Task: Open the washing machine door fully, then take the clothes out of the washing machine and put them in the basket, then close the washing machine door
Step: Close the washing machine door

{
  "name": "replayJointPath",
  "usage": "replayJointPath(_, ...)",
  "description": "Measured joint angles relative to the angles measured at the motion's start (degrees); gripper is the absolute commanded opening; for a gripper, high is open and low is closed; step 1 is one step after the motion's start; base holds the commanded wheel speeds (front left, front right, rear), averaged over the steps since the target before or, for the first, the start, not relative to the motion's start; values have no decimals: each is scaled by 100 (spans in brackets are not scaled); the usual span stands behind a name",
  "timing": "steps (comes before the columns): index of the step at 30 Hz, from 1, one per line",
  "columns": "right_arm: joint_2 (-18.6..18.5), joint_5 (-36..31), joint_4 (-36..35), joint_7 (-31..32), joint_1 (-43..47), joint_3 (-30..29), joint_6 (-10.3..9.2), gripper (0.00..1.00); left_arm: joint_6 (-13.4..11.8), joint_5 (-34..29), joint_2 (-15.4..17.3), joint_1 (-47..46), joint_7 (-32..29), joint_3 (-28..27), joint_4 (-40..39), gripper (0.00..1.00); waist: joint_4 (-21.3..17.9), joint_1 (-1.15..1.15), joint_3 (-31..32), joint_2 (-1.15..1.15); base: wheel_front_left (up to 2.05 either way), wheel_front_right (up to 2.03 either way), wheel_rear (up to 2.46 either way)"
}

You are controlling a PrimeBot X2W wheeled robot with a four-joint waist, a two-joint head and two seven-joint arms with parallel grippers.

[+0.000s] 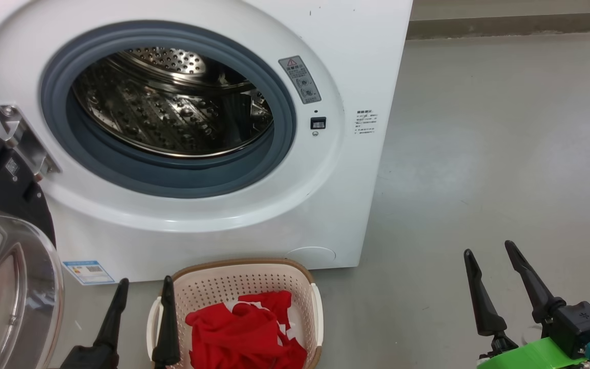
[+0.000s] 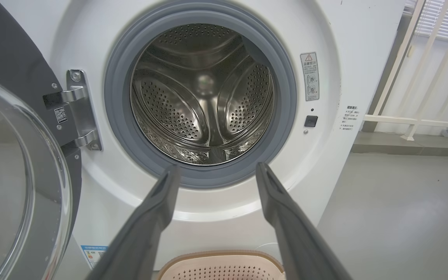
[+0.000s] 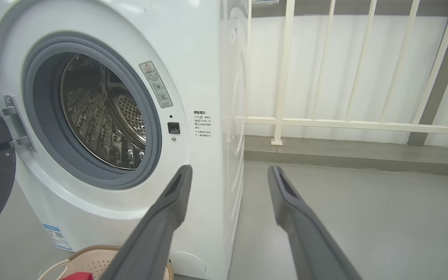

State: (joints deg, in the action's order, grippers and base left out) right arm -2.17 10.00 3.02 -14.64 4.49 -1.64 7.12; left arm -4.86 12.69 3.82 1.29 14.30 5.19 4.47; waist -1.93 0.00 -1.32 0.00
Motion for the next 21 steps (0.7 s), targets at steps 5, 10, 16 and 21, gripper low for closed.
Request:
replayJointPath(5, 1, -1, -5, 0, 0, -23, 0, 100, -21, 0, -1, -2, 0, 8, 0, 100, -2, 0, -25, 0, 0, 0, 0)
replayJointPath(10, 2, -1, -5, 0, 0, -31, 0, 100, -51, 0, 0, -6, 0, 10, 0, 100, 2, 0, -32, 0, -50, 50, 0)
replayJointPath(16, 3, 0, -7, 0, 0, -33, 0, 100, -62, 0, 10, -9, 0, 20, 1, 100, 13, 0, -31, 0, -128, 128, 0)
replayJointPath(21, 3, 0, -8, 0, 0, -37, 0, 100, -65, 1, 36, -9, 0, 36, 1, 100, 36, 0, -36, 0, -182, 182, 0)
